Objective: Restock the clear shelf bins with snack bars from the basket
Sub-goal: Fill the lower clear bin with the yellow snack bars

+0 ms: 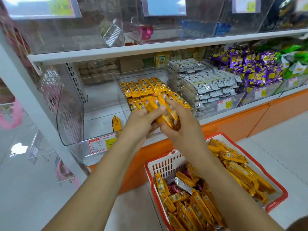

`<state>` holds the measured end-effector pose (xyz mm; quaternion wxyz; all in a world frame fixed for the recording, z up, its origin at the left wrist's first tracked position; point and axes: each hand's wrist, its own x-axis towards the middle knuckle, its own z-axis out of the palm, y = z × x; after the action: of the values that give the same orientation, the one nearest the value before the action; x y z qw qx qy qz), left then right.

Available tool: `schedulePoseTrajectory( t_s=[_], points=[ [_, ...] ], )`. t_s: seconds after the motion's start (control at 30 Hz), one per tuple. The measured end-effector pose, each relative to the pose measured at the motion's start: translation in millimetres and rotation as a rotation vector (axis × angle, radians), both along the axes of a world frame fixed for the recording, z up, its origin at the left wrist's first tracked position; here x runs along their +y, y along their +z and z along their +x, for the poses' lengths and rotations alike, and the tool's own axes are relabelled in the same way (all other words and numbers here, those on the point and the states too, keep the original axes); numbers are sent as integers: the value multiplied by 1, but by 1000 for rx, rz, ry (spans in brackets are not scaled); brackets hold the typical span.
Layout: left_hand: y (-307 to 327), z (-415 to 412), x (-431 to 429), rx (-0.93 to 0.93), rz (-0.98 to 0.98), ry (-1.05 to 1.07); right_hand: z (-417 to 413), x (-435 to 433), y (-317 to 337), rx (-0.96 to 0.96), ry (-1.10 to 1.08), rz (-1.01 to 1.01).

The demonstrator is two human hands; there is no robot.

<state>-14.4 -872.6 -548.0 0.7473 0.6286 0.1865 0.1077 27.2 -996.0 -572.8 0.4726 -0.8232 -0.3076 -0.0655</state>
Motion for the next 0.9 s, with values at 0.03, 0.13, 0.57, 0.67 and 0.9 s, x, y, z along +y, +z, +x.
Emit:
schedulePoseTrajectory(
  t_s=[0.03, 0.13, 0.57, 0.67, 0.9],
  points=[
    [2, 2, 5, -22, 61, 28, 12, 5, 3, -7, -9, 2],
    [0, 5, 25, 32, 473, 237, 67, 25, 12, -23, -98, -66],
    [-29, 31, 65, 111, 915, 353, 233, 128, 29, 43, -191, -612],
    [-35, 34, 62, 120, 900, 317, 241, 136, 24, 140, -182, -551],
    [-41, 39, 64, 97, 874, 321, 238, 129, 27, 527, -71, -35]
  ],
)
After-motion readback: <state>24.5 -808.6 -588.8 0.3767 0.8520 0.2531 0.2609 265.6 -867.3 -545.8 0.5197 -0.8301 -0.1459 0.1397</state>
